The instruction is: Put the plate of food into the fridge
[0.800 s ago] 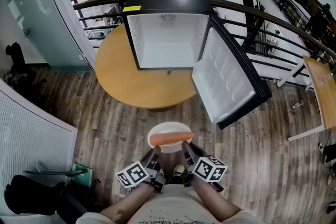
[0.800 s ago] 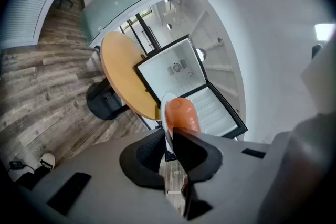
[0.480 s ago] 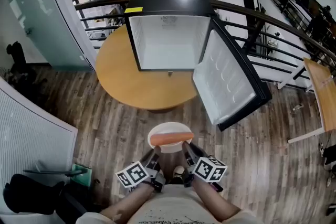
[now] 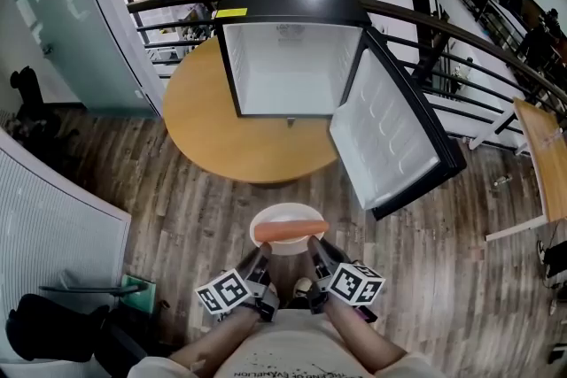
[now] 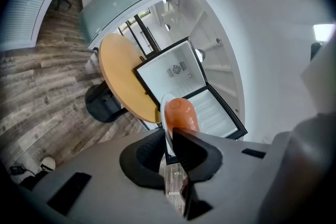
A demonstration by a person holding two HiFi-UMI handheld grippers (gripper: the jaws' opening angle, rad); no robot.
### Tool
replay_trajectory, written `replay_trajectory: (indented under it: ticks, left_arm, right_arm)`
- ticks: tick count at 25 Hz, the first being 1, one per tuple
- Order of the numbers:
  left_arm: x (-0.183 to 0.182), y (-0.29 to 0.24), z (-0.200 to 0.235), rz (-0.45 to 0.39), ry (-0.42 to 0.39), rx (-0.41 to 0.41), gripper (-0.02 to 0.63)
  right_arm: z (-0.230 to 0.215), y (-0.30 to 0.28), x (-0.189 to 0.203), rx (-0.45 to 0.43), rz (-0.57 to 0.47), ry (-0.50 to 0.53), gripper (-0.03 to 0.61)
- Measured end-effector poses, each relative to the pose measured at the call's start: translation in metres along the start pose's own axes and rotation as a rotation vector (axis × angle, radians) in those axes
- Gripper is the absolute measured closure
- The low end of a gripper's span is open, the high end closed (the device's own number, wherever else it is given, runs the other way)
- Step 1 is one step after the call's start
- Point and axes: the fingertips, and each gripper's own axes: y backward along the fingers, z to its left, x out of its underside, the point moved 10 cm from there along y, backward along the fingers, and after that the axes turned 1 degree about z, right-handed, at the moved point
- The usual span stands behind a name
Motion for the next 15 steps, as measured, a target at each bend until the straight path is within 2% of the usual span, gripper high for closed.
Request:
replay_trajectory:
  ticks: [5,15]
  left_arm:
    - [-0.01,0.005,0.01,0.016,0.011,0.007,0.554]
    - [-0.04,0.021,0.028,0.052,0.009,0.043,0.554]
  right_arm:
    - [0.009,-0.008,0.007,0.021,0.0,0.021,0.497]
    - [0.035,-0.024,0.029,0.043,-0.042,-0.01,0.499]
